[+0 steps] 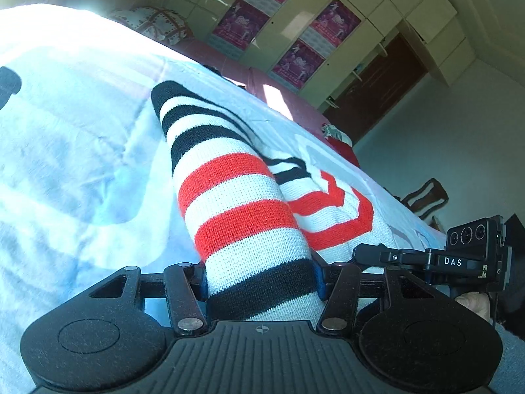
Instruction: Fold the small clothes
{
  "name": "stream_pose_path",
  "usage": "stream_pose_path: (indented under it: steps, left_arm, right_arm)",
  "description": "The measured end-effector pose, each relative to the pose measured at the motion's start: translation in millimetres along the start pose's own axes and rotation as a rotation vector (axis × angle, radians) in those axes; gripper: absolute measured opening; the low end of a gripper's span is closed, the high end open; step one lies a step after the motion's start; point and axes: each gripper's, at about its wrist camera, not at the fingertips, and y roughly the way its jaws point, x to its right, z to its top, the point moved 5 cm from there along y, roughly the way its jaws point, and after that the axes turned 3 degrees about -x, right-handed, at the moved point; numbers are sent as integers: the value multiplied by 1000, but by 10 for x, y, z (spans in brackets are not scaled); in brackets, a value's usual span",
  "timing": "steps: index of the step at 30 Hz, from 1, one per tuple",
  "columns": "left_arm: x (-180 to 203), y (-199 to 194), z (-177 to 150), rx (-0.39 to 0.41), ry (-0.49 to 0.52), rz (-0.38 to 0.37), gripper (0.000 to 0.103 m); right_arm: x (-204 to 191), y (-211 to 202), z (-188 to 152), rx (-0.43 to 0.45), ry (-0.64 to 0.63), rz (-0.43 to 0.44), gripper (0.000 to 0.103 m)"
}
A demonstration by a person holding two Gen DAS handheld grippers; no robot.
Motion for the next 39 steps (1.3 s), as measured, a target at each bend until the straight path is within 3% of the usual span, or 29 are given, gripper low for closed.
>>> stream_pose_path:
  steps: [2, 4, 6, 10, 12, 14, 15, 18, 20, 22, 23, 24, 30, 34, 39]
  left_arm:
    - [-149, -45, -126, 23, -82, -68, 58]
    - [-155, -96, -227, 45, -100, -72, 61]
    - [-112, -185, -291, 64, -108, -60, 63]
    - [-12, -336, -464, 64, -91, -24, 63]
    - [-21, -303, -576, 35, -110, -21, 63]
    - [-148, -292, -640, 28, -128, 6, 63]
    - [-158, -301, -682, 44, -133, 2, 63]
    - [-104, -303, -718, 58, -114, 42, 63]
    - [31, -389, -712, 61, -74, 111, 64]
    - [128, -609, -737, 84, -37, 186, 79]
    - [180, -713, -767, 102, -27, 211, 96]
    - [241, -849, -812, 127, -19, 243, 103]
    - [783, -1521, -1124, 210, 38, 406, 103]
    - [1228, -1917, -1464, 224, 42, 416, 103]
    - [1832, -2397, -1910, 293, 116, 429, 103]
  right_arm:
    - [154, 49, -64, 8, 72, -8, 43]
    - [290, -34, -116, 47, 162, 38, 44]
    - [283, -203, -128, 68, 195, 0, 47]
    - [-25, -561, -227, 96, 131, -28, 49]
    - [-160, -597, -310, 76, 88, -47, 55]
    - [-163, -526, -423, 48, 34, -169, 45]
    - [-89, -445, -473, 23, 39, -217, 48]
    - [109, -420, -588, 60, 127, -175, 47]
    - [-45, -438, -554, 57, 105, -220, 47]
    - [-226, -529, -543, 52, 69, -231, 49]
    - [-343, -617, -545, 49, 48, -237, 57]
    - [-440, -723, -554, 59, 24, -264, 67]
    - [-981, -1361, -775, 117, -103, -392, 101]
    - [-1282, -1725, -1116, 123, -153, -440, 102]
    - [-1641, -2327, -1630, 199, -220, -470, 102]
